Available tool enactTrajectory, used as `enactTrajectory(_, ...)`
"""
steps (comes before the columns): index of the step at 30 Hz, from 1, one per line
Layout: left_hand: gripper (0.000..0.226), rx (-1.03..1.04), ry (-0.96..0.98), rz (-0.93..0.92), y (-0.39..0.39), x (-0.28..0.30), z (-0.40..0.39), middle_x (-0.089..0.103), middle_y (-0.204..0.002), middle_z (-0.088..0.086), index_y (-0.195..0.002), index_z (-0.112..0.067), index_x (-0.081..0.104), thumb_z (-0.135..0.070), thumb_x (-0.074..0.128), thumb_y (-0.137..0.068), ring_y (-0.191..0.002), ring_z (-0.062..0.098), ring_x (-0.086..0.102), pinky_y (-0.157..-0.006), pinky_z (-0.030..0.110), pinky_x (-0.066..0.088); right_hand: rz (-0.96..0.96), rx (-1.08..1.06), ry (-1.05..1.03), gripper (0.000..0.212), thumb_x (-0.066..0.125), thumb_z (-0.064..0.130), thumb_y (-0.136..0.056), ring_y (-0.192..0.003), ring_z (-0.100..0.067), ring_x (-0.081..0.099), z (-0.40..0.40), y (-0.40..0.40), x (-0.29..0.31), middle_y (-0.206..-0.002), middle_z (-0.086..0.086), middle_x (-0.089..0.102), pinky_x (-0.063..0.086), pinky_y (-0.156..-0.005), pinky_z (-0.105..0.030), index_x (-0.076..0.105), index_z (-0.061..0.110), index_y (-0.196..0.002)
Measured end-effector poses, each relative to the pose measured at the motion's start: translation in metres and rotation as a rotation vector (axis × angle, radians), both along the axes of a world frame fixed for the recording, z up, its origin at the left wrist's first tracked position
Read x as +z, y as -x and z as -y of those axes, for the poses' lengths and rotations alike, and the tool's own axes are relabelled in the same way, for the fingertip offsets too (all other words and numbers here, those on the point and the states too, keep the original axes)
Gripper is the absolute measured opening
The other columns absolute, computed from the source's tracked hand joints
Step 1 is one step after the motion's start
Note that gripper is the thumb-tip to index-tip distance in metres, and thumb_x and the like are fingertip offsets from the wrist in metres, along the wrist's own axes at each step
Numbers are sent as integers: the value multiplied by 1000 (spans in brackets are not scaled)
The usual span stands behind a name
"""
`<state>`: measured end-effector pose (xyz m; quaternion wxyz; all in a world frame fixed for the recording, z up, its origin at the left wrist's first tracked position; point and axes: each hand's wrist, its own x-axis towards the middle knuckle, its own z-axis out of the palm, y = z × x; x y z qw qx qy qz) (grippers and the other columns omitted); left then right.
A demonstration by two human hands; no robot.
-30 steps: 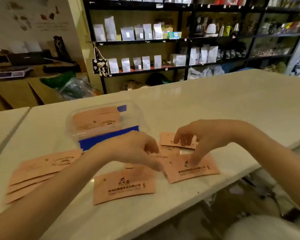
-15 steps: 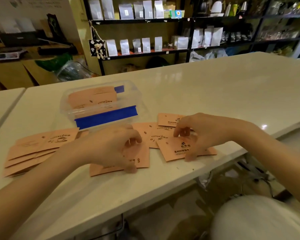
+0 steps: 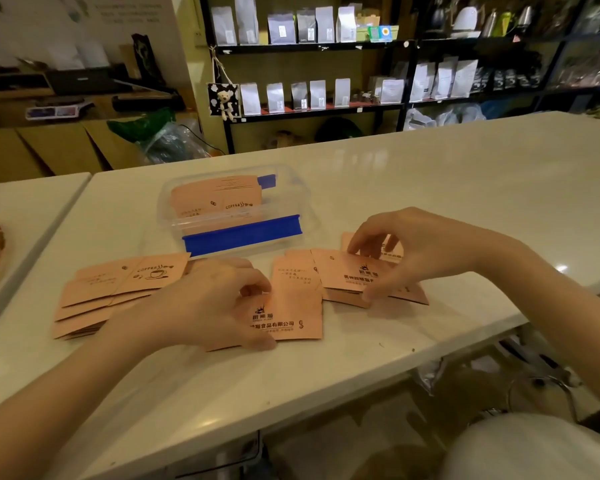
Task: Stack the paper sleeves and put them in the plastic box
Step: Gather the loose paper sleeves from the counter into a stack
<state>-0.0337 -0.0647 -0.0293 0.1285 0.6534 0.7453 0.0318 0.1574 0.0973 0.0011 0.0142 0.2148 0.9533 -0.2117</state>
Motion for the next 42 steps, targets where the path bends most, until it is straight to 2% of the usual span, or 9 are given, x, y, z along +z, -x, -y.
enactTrajectory(12, 57, 96, -311, 2, 38, 30, 29, 51, -104, -16, -112, -30, 57, -49, 73, -61, -86, 0, 48, -73, 10, 40, -231, 107, 34, 49, 72, 46, -64, -89, -3, 55, 19, 70, 20, -100, 19, 57, 46, -77, -16, 57, 31, -108)
enactTrajectory(18, 62, 267, -310, -28, 75, 37, 49, 50, -108, -15, -116, -30, 57, -50, 73, -59, -89, 3, 44, -66, 8, 34, -443, 192, 207, 34, 72, 45, -64, -82, 2, 58, 45, 124, 18, -88, 20, 62, 51, -73, -15, 62, 34, -95)
enactTrajectory(25, 82, 442, -291, 62, 99, 17, 72, 52, -99, -21, -130, -32, 37, -46, 76, -59, -78, -8, 46, -61, 0, 37, -440, 241, 250, 52, 68, 52, -64, -86, -8, 61, 68, 182, 14, -93, 10, 64, 52, -75, -21, 60, 24, -108)
enactTrajectory(28, 77, 468, -332, 161, 102, 4, 77, 54, -102, -17, -124, -28, 42, -42, 78, -58, -92, 1, 53, -68, 7, 39, -388, 273, 168, 54, 67, 55, -65, -82, -8, 60, 78, 198, 8, -89, 11, 62, 53, -74, -25, 55, 27, -109)
enactTrajectory(31, 69, 514, -406, 289, 104, -5, 82, 53, -97, -24, -113, -30, 48, -42, 80, -54, -87, -4, 51, -67, 6, 41, -333, 360, -11, 58, 62, 63, -65, -83, -10, 57, 85, 206, 1, -92, 9, 62, 50, -72, -28, 55, 27, -110)
enactTrajectory(34, 99, 556, -480, 393, 108, -12, 88, 54, -109, -26, -133, -26, 34, -46, 81, -48, -95, -10, 52, -72, 4, 39, -261, 442, -191, 60, 54, 66, -69, -88, -11, 53, 89, 209, -3, -102, 7, 61, 48, -75, -30, 54, 26, -113)
enactTrajectory(37, 109, 628, -467, 372, 108, -16, 92, 47, -132, -3, -141, -28, 13, -34, 82, -56, -111, 9, 46, -80, 4, 35, -255, 487, -346, 60, 49, 69, -69, -90, -13, 49, 91, 210, -7, -103, 3, 61, 47, -77, -35, 54, 27, -111)
enactTrajectory(39, 106, 619, -456, 327, 107, -15, 92, 45, -134, -3, -140, -27, 15, -33, 81, -58, -104, 5, 44, -72, -3, 35, -239, 513, -421, 60, 47, 70, -70, -92, -13, 47, 92, 211, -10, -103, 3, 61, 45, -77, -32, 54, 26, -111)
enactTrajectory(42, 97, 560, -386, 158, 108, -13, 91, 42, -137, -5, -134, -26, 32, -60, 71, -52, -117, 6, 38, -89, 13, 32, -227, 554, -501, 60, 42, 70, -73, -97, -13, 45, 93, 209, -16, -107, 4, 62, 39, -82, -30, 56, 26, -111)
